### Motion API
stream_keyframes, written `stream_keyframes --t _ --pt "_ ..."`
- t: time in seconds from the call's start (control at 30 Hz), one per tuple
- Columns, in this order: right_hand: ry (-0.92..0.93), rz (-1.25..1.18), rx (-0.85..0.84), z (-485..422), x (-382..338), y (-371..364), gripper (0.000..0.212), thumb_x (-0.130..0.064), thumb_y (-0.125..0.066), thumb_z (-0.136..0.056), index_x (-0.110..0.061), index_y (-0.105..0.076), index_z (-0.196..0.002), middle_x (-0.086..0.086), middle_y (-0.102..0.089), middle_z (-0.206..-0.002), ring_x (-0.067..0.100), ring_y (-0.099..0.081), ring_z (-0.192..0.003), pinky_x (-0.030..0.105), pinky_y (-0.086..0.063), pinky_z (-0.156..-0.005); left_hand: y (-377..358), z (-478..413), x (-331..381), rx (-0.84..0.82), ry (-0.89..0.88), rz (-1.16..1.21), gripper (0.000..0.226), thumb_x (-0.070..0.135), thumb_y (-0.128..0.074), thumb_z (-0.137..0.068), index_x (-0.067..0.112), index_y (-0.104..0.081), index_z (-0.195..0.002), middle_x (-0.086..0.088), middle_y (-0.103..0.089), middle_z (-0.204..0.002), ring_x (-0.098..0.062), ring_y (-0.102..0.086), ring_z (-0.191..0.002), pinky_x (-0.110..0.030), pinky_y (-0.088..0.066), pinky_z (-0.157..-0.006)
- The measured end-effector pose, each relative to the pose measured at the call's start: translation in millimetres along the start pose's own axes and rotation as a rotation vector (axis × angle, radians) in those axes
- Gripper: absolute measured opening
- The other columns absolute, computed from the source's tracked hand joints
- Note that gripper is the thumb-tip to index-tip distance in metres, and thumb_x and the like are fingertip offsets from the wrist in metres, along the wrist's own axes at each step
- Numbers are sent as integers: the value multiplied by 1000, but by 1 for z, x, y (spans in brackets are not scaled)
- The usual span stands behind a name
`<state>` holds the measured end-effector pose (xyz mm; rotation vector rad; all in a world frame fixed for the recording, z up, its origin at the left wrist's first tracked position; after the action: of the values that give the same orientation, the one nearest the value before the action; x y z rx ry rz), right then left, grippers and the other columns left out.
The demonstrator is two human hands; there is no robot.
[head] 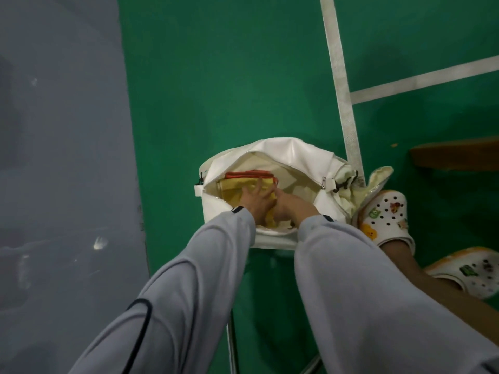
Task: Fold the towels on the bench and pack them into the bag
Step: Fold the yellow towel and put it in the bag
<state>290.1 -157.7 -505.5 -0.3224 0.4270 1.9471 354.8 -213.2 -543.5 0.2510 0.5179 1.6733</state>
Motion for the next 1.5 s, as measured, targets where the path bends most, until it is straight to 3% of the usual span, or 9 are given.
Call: stream_keyframes --t 0.13,0.4,0.53,0.73,0.83,0.93,1.13,1.4,1.5 --pt "-35 207 -19 15 2 1 66 -23 -61 -93 -18 -36 -153 14 -55 -141 32 -57 -124 42 -47 -100 -21 -20 6 -14 77 77 85 63 -54 -94 46 -4 -159 6 34 -163 -51 27 -147 -83 -27 -100" --pt "-46 459 -151 35 -2 -9 9 -18 -58 -96 -9 -60 -101 9 -57 -108 27 -53 -94 34 -44 -81 -42 -37 -29 -8 259 150 101 80 -43 -87 34 7 -161 1 16 -169 -60 25 -144 -81 -31 -102" --pt "-84 527 -174 45 5 0 28 -19 -61 -99 -2 -63 -121 11 -52 -110 27 -51 -100 33 -46 -91 -86 -59 -55 -65 245 37 104 94 -21 -74 41 2 -161 0 20 -168 -56 32 -143 -78 -12 -112" --pt "-126 520 -132 31 20 -4 36 -17 -55 -101 -5 -59 -134 13 -56 -111 31 -54 -103 39 -45 -98 -65 -51 -38 -36 194 12 90 88 -36 -82 44 -17 -158 0 17 -169 -57 32 -141 -82 -18 -108" --pt "-272 448 3 24 33 6 74 -30 -57 -98 -12 -20 -159 26 -20 -161 43 -23 -148 53 -26 -119 -25 -33 -24 52 173 -1 79 76 -47 -89 40 -27 -157 -2 8 -170 -56 20 -147 -86 -15 -105" --pt "-428 201 179 19 48 20 103 -38 -64 -92 -10 8 -160 30 3 -163 41 -3 -154 50 -20 -124 -10 -32 3 124 -5 -164 68 67 -39 -98 33 -33 -157 -9 -12 -170 -45 2 -154 -75 -5 -116" --pt "-500 93 295 18 63 25 101 -30 -64 -91 -7 8 -159 28 0 -161 38 -7 -152 48 -23 -123 -34 -31 -31 0 199 -107 74 68 -31 -95 34 -21 -160 1 -12 -168 -36 -4 -153 -62 -18 -115" --pt "-426 182 275 11 59 17 95 -30 -64 -93 -7 0 -160 29 2 -162 40 -6 -153 49 -26 -122 -26 -42 -10 84 106 -194 64 64 -49 -92 40 -41 -151 -15 -3 -169 -55 11 -150 -78 3 -110" --pt "-279 342 275 6 39 22 90 -27 -60 -95 -14 -1 -161 28 -2 -162 45 -17 -150 54 -32 -117 -36 -40 -10 88 123 -188 83 75 -50 -87 39 -25 -157 -25 5 -167 -59 15 -147 -80 1 -110"
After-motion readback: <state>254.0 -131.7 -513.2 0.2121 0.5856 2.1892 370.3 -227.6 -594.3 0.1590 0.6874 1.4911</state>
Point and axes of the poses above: each hand's wrist, its own z-axis away from the middle knuckle, its own y-axis out of the back of the hand, x = y × z, the point moved 8 cm from there along -z, towards the middle knuckle
